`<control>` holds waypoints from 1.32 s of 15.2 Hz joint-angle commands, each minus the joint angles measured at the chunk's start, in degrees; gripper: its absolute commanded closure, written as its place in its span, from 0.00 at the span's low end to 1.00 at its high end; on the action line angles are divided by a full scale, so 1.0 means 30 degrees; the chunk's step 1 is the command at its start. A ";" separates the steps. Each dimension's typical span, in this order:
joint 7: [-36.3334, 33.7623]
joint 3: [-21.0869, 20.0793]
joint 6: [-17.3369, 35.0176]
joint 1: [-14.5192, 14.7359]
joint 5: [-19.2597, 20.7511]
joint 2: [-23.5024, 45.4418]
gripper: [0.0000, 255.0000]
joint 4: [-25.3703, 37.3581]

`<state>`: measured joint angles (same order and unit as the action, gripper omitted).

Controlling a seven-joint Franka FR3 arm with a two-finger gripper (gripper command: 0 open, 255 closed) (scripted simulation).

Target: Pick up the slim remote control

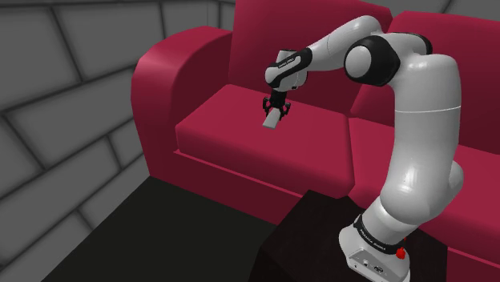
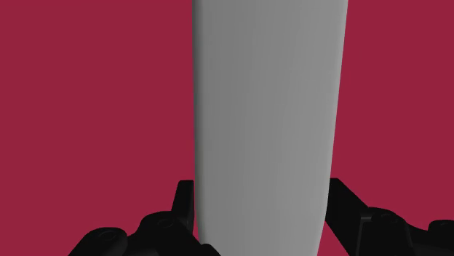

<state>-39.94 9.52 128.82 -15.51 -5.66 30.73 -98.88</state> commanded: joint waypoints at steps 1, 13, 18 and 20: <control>-0.0001 -0.0004 0.0013 0.0002 -0.0003 0.0017 1.00 -0.0004; -0.0155 0.0162 -0.1963 0.0098 0.0278 -0.1319 1.00 0.0652; -0.0226 0.0226 -0.3005 0.0133 0.0401 -0.1878 1.00 0.1141; -0.0229 0.0227 -0.3036 0.0133 0.0405 -0.1894 1.00 0.1157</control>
